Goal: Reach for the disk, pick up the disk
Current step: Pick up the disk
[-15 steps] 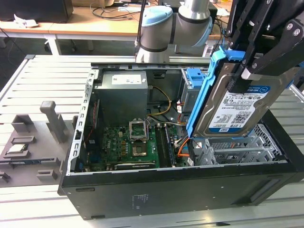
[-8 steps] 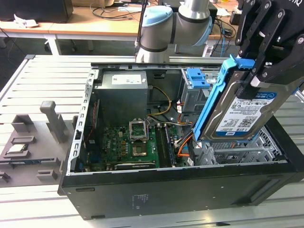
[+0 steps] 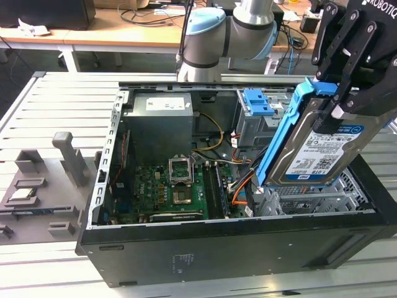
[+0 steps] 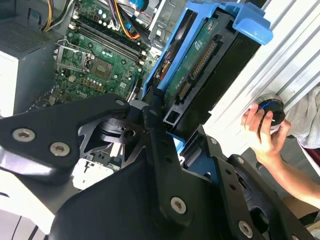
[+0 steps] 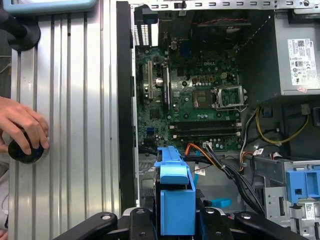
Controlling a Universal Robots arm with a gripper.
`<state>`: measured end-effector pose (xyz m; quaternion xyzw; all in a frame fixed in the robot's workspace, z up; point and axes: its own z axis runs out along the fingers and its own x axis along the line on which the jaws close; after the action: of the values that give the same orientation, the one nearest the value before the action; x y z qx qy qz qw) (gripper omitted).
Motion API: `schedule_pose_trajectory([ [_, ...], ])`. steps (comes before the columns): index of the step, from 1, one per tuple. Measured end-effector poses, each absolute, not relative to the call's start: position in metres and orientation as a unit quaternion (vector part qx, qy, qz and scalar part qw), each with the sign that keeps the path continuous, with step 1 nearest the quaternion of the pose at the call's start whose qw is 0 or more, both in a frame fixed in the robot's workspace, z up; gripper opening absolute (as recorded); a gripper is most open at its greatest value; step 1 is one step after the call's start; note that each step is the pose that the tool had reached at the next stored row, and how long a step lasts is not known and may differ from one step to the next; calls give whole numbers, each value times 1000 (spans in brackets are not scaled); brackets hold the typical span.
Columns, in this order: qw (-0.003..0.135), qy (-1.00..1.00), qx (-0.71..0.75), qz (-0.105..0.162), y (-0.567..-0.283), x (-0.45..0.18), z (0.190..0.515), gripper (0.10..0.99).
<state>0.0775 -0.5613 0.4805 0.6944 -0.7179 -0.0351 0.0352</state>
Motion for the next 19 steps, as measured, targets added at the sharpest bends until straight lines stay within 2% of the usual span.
schedule_pose_trajectory([
  [19,40,-717,695,-40,-550,108,463,365],
])
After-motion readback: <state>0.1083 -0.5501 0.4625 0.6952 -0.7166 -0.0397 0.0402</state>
